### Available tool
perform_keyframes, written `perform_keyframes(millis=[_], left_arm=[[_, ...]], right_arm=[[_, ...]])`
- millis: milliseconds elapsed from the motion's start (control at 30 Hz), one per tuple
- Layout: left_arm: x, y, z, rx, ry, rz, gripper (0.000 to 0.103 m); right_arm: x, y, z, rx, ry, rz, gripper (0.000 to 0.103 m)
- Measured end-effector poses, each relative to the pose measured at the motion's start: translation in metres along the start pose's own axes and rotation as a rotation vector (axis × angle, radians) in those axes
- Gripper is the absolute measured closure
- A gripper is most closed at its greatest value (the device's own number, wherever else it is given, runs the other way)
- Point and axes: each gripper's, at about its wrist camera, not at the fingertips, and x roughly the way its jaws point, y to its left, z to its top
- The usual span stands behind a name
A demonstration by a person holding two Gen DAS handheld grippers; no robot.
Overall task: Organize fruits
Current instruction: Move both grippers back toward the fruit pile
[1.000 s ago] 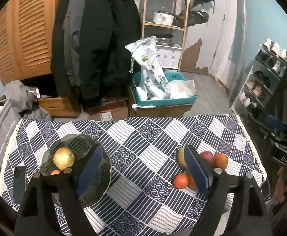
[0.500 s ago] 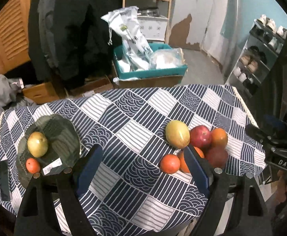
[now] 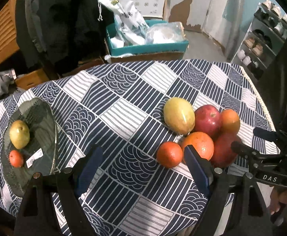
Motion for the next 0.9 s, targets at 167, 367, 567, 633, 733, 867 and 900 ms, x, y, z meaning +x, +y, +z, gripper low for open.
perform_keyframes(millis=[167,367,567,633,733,867,900], left_arm=[[0.015,-0.002,-0.004,0.0,0.027,-0.001,0.017],[0.026,-0.007,-0.007,0.009,0.047,-0.012,0.017],[0.031,-0.014,-0.009,0.033,0.056,-0.039,0.017],[0.034,-0.017,-0.009,0.043,0.059,-0.052,0.017],[0.039,-0.02,-0.01,0.063,0.066,-0.061,0.017],[0.048,-0.022,-0.012,0.073,0.084,-0.059,0.017],[0.051,-0.022,-0.012,0.072,0.09,-0.06,0.017]], right_arm=[[0.017,0.001,-0.005,-0.002,0.045,0.016,0.015],[0.032,0.005,-0.01,-0.019,0.092,0.006,0.015],[0.046,0.004,-0.012,-0.004,0.137,0.066,0.027],[0.047,0.004,-0.012,-0.003,0.138,0.073,0.028],[0.044,0.005,-0.013,-0.018,0.142,0.058,0.028],[0.039,-0.001,-0.016,-0.016,0.145,0.028,0.028],[0.038,-0.002,-0.017,-0.008,0.148,0.027,0.028]])
